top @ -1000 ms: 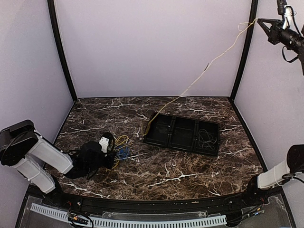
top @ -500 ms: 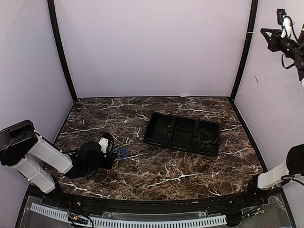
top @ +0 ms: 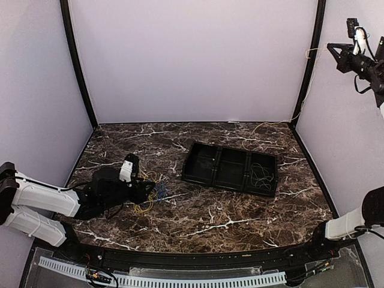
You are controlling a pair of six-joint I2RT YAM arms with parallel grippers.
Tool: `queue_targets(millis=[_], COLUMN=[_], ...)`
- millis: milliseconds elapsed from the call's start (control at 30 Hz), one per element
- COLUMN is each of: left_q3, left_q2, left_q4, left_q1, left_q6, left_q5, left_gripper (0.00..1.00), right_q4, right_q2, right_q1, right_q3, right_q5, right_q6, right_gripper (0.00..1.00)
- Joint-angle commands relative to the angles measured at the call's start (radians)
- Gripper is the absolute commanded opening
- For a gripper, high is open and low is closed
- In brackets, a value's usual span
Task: Untangle the cables
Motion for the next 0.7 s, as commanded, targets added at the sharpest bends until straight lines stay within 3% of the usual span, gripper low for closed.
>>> queue_targets(millis=[0, 667], left_q3=[0.048, 0.064], left_q2=[-0.024, -0.009], left_q4=[-0.109, -0.155], left_q1=[0.001, 0.001], left_q6=[-0.048, -0.063], left_q5=[-0.044, -0.129], left_gripper=[0.57, 0.58], right_q4=[0.031, 0.057], right_q2=[0.008, 0.009], right_q1=[-0.003, -0.003], right_q3=[0.097, 0.137], right_q5=[-0.081, -0.243], right_q6=[0.054, 0.142], right_gripper=[0.00, 0.00])
